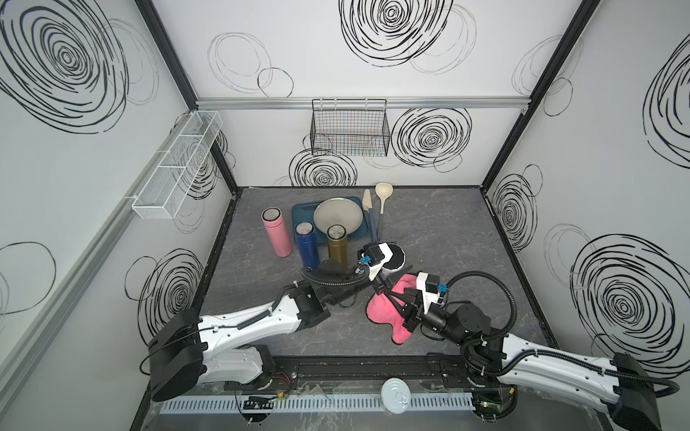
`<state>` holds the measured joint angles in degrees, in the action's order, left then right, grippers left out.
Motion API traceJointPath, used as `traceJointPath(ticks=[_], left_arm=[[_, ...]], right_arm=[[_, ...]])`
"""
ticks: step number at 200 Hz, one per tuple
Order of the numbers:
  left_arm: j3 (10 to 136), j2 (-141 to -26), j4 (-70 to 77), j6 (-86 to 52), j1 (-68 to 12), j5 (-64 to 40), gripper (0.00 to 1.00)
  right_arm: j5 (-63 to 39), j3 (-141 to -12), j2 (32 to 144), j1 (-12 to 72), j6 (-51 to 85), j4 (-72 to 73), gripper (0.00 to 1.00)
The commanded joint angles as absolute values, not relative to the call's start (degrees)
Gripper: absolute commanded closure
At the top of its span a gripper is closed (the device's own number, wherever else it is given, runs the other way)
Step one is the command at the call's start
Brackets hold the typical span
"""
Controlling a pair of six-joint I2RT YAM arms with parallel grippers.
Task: Wipe the surface of the thermos
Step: Wipe the dirt from the surface of the thermos.
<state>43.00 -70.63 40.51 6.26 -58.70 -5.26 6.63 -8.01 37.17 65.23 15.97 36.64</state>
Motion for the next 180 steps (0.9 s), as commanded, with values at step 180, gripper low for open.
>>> traceJointPath(ticks=[180], left_arm=[[41.0, -67.6, 50.4, 2.0, -59.4, -16.5, 1.0]], right_arm=[[12.7, -11.7, 24.0, 58.2, 22.2, 31.1, 1.0]])
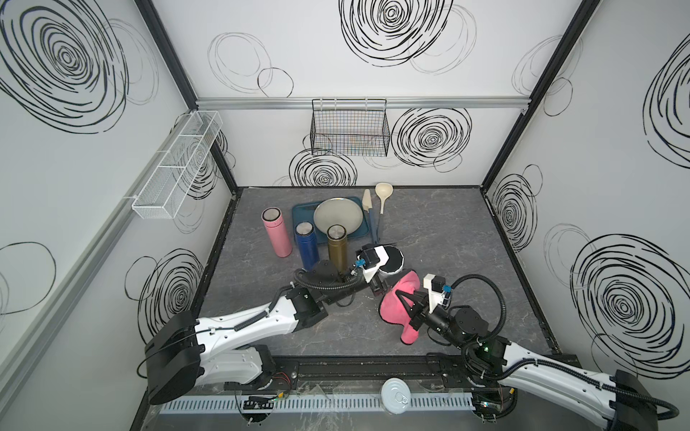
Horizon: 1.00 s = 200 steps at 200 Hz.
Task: Wipe the surface of the thermos
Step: Wipe the dirt from the surface of the thermos.
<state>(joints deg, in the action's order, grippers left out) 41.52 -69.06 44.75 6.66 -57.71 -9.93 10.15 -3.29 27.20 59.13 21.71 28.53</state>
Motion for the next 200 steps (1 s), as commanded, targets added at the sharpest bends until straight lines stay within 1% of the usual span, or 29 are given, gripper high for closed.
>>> traceJointPath(ticks=[1, 21, 39, 76, 96, 110, 131, 165, 182, 200], left_arm=[[41.0, -67.6, 50.5, 2.1, -59.4, -16.5, 1.0], [40.1, -67.5, 52.0, 2.7, -59.3, -15.7, 1.0], [39.1, -67.3, 53.8, 2.9, -59.3, -15.9, 1.0], [37.2, -67.0, 57.3, 3.3, -59.4, -17.1, 1.0], [35.7, -66.8, 59.6, 3.5, -59.4, -16.9, 1.0], [35.0, -66.8, 60.9, 3.6, -59.4, -16.3, 1.0], [34.6, -67.1, 62.4, 4.2, -59.4, -15.0, 1.0], [33.6, -68.2, 65.7, 4.3, -59.4, -11.5, 1.0], [33.2, -68.8, 67.1, 4.3, -59.3, -11.0, 1.0], [33.2, -69.4, 67.3, 5.0, -59.3, -10.6, 1.0]], right_arm=[[12.7, -12.0, 23.9, 58.2, 22.2, 31.0, 1.0], [10.9, -16.5, 24.6, 57.9, 23.3, 29.6, 1.0], [10.7, -16.5, 26.3, 57.5, 26.7, 30.5, 1.0], [9.0, -6.8, 32.0, 53.4, 38.8, 39.6, 1.0], [6.5, -4.2, 33.3, 50.0, 43.4, 42.2, 1.0], [3.7, -5.2, 32.1, 48.2, 44.1, 42.1, 1.0], [0.9, -10.1, 29.6, 47.8, 43.5, 39.8, 1.0], [-4.4, -16.6, 31.1, 47.9, 45.4, 40.7, 1.0], [-4.6, -15.8, 32.0, 48.0, 46.9, 42.2, 1.0], [-2.8, -12.0, 32.8, 48.1, 48.7, 43.4, 1.0]])
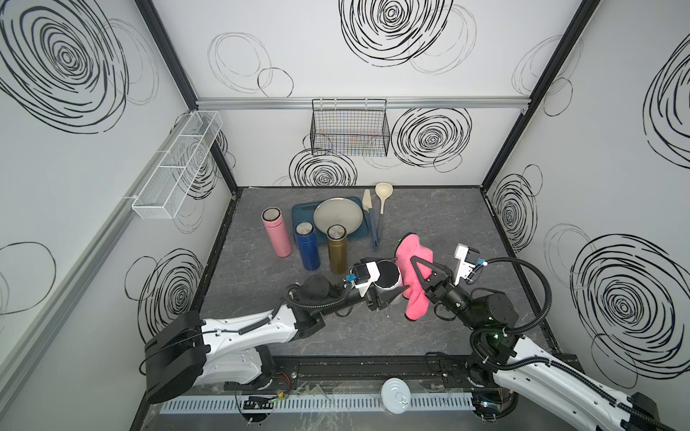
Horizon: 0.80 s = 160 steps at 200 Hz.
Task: Wipe the surface of the thermos
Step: Wipe the dirt from the surface of the thermos.
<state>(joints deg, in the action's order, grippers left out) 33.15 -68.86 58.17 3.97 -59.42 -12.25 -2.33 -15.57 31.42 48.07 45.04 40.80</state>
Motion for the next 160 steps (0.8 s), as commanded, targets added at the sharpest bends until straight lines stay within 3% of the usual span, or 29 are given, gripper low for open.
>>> traceJointPath(ticks=[1, 42, 117, 160], left_arm=[[33.2, -69.4, 67.3, 5.1, -59.3, -10.5, 1.0], [33.5, -71.1, 68.7, 4.7, -58.6, -10.3, 1.0], [34.0, -73.8, 70.1, 3.9, -57.5, -12.3, 1.0], [34.2, -74.2, 70.6, 3.7, -56.7, -13.6, 1.0]], right_arm=[[-2.6, -11.7, 32.8, 48.1, 48.8, 43.5, 1.0], [0.4, -5.8, 37.5, 47.6, 51.5, 44.8, 1.0], [-8.9, -21.0, 36.4, 49.5, 45.7, 45.5, 1.0], [-3.9, -12.8, 37.6, 49.5, 47.1, 47.2, 1.0]])
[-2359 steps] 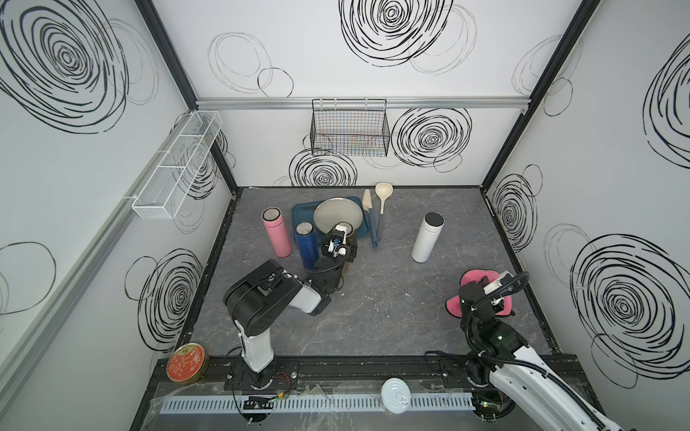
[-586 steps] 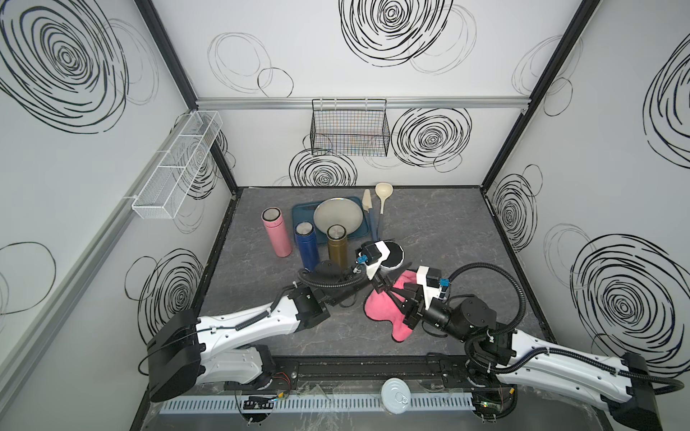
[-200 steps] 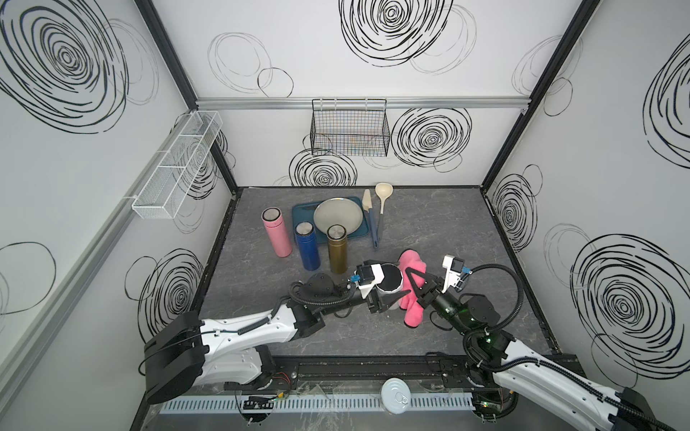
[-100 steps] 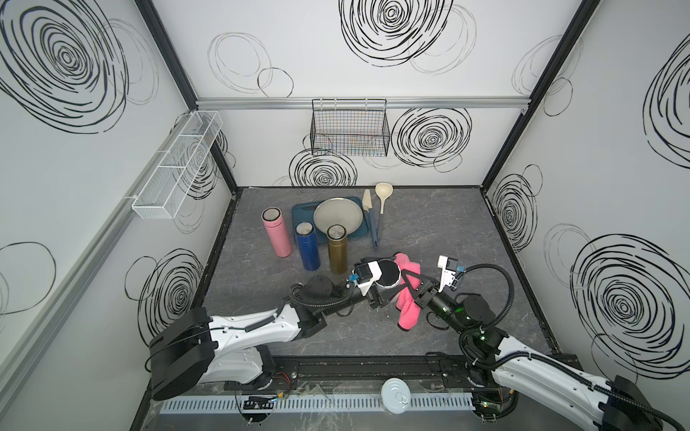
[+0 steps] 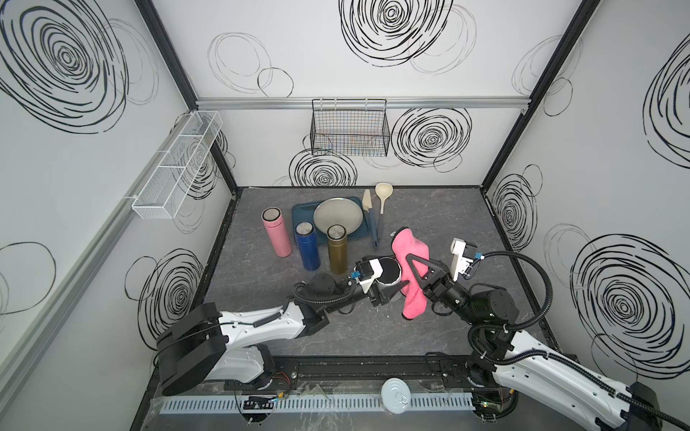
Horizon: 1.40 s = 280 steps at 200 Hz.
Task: Wipe the surface of the thermos
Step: Wipe the dirt from the surface of the thermos.
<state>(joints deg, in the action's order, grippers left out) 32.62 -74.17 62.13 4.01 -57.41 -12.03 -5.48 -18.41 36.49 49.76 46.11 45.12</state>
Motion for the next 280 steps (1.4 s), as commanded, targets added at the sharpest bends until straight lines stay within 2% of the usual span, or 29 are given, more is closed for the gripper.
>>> traceJointPath(ticks=[1, 47, 76, 118, 163, 192, 237, 261, 280], left_arm=[[34.2, -74.2, 70.6, 3.6, -56.7, -13.6, 1.0], [34.5, -74.0, 70.1, 2.6, -56.6, -14.7, 1.0], [34.1, -73.6, 70.3, 2.3, -56.6, -15.3, 1.0], [34.7, -73.7, 70.0, 2.3, -56.6, -17.1, 1.0], [37.1, -72.7, 64.2, 1.6, -56.6, -21.7, 1.0], [37.6, -72.5, 63.6, 0.6, -56.6, -23.7, 1.0], [36.3, -71.4, 65.7, 0.2, -56.6, -22.6, 1.0], [36.0, -70.3, 66.0, 0.1, -56.9, -23.3, 1.0], [35.0, -69.3, 66.3, 1.4, -57.5, -21.6, 1.0]], right_arm=[[-3.8, -12.5, 37.7, 49.5, 47.2, 47.3, 1.0], [-1.2, -7.1, 34.8, 48.4, 48.7, 44.8, 1.0], [-4.3, -14.4, 32.4, 48.5, 44.6, 42.4, 1.0], [-12.4, -24.7, 37.6, 50.1, 39.5, 44.2, 1.0], [-11.6, -12.1, 38.1, 50.1, 37.9, 51.1, 1.0], [-6.7, -6.2, 36.8, 49.3, 38.8, 50.2, 1.0], [-9.0, -11.7, 29.6, 47.5, 37.1, 43.5, 1.0], [-11.8, -15.8, 31.7, 48.1, 36.6, 44.2, 1.0], [-10.1, -14.5, 35.1, 48.8, 37.2, 46.7, 1.0]])
